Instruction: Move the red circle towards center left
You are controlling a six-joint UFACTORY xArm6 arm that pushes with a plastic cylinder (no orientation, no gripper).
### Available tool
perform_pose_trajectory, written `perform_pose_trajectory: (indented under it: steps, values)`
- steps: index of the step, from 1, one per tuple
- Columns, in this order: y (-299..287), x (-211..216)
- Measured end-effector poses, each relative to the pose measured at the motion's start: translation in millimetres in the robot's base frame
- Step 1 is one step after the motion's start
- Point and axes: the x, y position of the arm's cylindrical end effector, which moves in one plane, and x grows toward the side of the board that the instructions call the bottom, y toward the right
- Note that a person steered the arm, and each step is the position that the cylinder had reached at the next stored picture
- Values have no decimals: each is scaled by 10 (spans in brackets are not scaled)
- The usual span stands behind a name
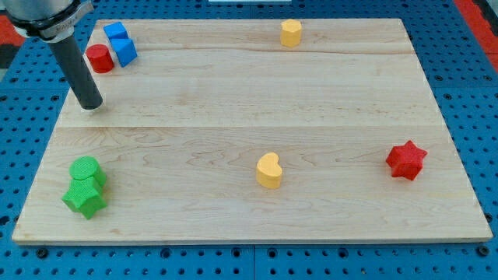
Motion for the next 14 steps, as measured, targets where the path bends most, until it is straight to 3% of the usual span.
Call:
perform_pose_trajectory:
  steps: [4,7,12,14]
  values:
    - [77,0]
    - [-605,-127]
    - [-504,-1183]
    - [404,-1013]
